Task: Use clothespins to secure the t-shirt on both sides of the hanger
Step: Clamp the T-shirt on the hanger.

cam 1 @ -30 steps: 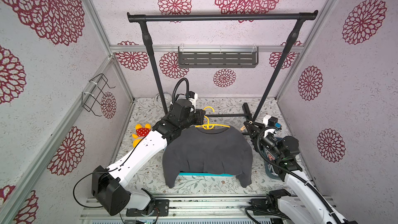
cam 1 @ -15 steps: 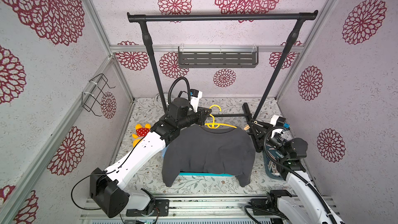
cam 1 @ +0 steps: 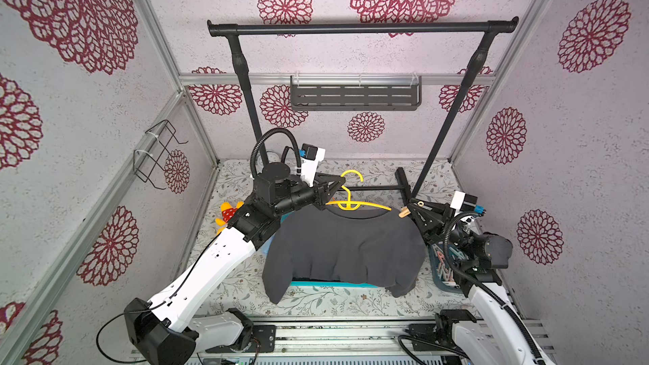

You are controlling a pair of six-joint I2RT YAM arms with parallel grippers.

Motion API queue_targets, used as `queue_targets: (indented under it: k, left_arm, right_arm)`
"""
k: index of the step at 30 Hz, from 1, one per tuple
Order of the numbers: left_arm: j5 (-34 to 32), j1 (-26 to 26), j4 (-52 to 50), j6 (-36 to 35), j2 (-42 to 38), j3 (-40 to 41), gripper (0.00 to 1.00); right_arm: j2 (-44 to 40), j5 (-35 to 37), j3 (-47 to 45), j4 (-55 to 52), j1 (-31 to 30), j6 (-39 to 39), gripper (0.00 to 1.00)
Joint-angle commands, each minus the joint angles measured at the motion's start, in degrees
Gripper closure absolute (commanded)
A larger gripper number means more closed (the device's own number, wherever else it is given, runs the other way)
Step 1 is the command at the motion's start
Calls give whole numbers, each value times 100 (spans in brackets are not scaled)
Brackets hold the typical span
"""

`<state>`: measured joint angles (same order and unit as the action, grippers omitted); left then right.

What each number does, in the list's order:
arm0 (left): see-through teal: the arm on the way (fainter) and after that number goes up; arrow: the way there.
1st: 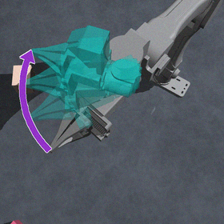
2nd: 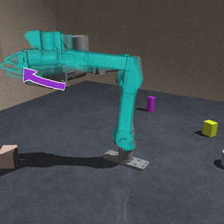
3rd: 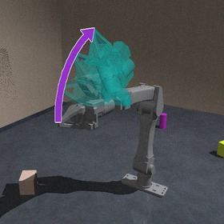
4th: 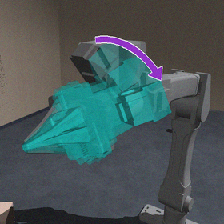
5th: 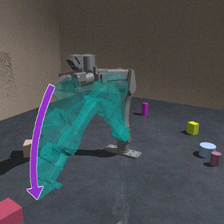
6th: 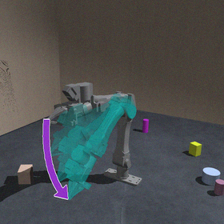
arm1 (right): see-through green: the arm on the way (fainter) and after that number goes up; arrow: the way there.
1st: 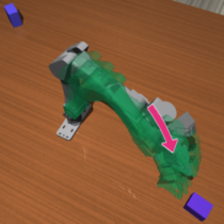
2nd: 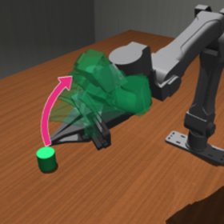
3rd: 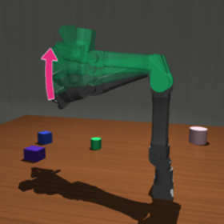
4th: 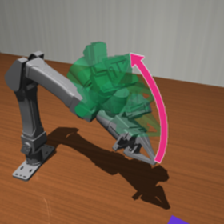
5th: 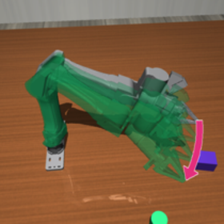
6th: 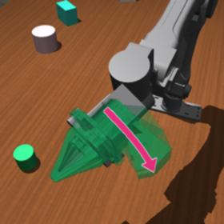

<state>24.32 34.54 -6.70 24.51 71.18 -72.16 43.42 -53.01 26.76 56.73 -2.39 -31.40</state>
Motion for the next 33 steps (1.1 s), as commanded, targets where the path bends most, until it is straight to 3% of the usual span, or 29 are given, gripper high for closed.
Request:
queue_targets:
  k: [1, 17, 33]
  left_arm:
    - [287, -61, 544, -113, -231, 17, 100]
    - [959, -164, 1249, 74, -549, 228, 100]
    - [1366, -501, 2305, 799, -758, 640, 100]
  right_arm:
    - [-111, -156, 152, 418, 22, -385, 100]
    - [-356, -262, 188, 139, -215, -696, 100]
    - [-580, 10, 138, 163, -657, -901, 100]
